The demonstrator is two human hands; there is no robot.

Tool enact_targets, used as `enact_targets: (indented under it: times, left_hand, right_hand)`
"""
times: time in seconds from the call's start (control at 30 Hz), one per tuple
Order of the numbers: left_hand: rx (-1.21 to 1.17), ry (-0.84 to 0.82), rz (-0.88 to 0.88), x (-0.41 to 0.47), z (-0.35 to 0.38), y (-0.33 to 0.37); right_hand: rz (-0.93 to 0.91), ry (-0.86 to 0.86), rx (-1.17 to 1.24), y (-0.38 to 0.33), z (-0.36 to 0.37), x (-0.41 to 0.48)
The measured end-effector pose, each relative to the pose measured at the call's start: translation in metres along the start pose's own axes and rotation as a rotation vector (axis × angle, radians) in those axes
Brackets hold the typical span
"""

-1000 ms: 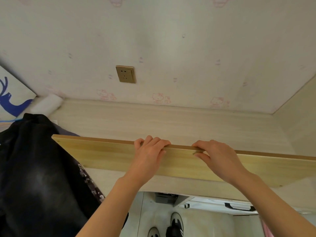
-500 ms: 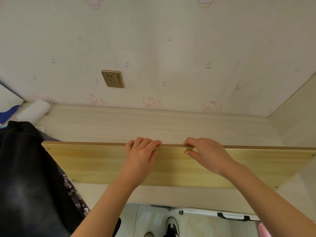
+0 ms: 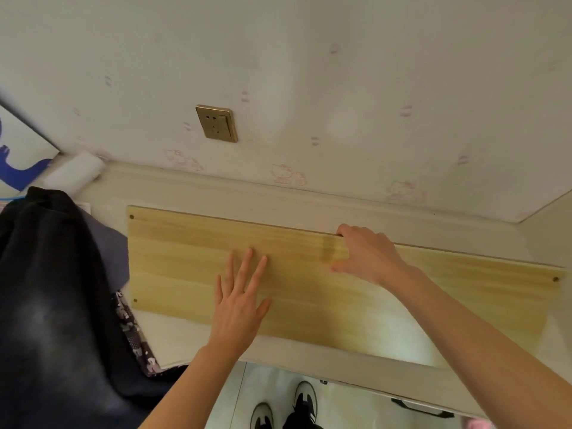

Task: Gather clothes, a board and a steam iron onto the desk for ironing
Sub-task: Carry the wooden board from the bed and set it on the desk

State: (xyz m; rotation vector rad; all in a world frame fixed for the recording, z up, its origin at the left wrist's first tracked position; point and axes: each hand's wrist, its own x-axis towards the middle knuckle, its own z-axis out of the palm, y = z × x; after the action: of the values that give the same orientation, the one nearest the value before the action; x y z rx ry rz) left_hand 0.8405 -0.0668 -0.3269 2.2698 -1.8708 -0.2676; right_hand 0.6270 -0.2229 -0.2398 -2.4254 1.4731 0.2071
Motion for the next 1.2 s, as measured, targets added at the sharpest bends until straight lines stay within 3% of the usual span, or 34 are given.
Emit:
enact_targets:
  times: [0.2,0.63,0.87,1.03,1.2]
  left_hand:
    - [-0.004,-0.183,-0.123,-0.004,0.034,-0.022]
    - [-0.022,-0.303,-0.175,0.003,0.072,-0.043]
    - [-0.030,-0.300,-0.211,0.006,0.074,-0.044]
    - [-0.021,-0.306,-0.242,0.008,0.073,-0.044]
    - [-0.012,-0.304,-0.234,0.007,0.071,-0.045]
  right_hand:
    - [0.034,-0.138,-0.023,0.012,0.035,0.038]
    - [0.101,-0.325,0.129,0.029,0.087,0.079]
    - [0.110,-0.344,0.157,0.029,0.095,0.089]
    - [-0.008,-0.033,0.099,0.009,0.089,0.095]
    - [0.045,-0.147,0.083,-0.004,0.106,0.061]
